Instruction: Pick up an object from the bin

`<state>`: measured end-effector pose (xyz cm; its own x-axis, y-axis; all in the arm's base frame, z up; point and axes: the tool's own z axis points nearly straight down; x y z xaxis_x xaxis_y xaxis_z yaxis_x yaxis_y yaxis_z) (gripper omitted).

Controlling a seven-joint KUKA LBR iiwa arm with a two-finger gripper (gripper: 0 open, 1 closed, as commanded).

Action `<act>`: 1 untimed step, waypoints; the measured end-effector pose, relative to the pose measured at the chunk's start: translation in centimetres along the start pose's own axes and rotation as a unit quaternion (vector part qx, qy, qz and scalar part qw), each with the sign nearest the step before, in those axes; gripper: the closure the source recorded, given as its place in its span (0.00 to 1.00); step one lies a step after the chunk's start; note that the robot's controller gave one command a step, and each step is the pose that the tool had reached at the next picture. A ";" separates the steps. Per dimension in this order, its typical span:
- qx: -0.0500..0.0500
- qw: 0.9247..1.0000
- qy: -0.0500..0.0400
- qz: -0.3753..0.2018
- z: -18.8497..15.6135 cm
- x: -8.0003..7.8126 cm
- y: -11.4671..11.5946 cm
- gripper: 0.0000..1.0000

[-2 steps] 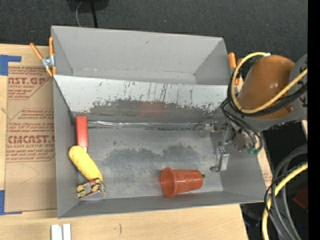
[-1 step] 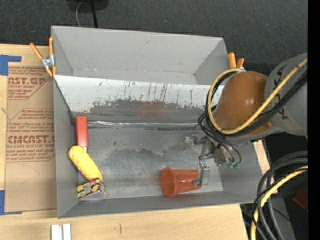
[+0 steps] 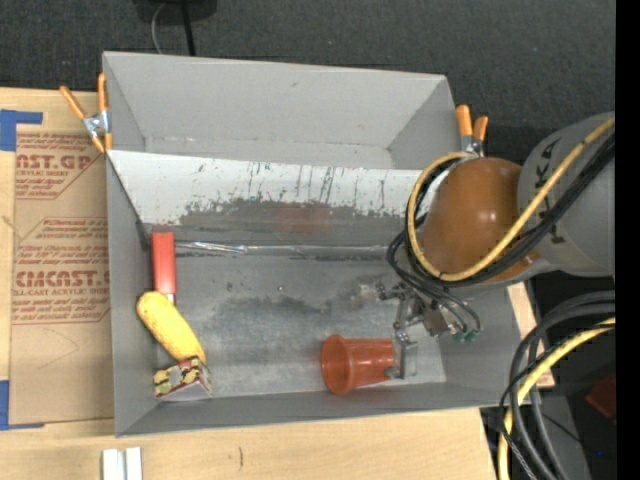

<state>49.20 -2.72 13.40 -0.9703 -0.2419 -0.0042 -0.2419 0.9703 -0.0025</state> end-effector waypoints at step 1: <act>0.000 1.000 -0.006 0.002 6.4 0.7 0.4 0.00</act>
Offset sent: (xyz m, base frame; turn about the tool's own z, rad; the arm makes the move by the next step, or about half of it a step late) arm -0.0129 0.0210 -0.0640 -0.0308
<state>48.44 -2.48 7.03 -0.9713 -0.2372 -0.0158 -0.2372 0.9715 -0.0032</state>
